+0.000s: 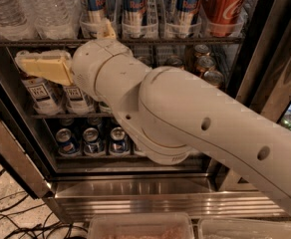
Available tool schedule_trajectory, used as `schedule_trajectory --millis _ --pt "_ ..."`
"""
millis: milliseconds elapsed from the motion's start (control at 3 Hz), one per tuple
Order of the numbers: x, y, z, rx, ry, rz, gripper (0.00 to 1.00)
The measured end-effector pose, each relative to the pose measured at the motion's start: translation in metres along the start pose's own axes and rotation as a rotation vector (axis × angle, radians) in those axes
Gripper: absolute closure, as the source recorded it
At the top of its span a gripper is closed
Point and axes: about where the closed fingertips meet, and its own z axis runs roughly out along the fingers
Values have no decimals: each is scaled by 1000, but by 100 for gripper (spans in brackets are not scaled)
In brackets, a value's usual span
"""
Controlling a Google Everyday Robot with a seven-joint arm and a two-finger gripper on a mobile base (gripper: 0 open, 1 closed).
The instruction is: Pick water bottle from top shelf of fridge
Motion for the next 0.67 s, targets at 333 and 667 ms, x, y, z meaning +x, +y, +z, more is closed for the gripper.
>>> schedule_trajectory --millis 333,667 --pt "0 0 0 0 0 0 19" --pt "0 0 0 0 0 0 42"
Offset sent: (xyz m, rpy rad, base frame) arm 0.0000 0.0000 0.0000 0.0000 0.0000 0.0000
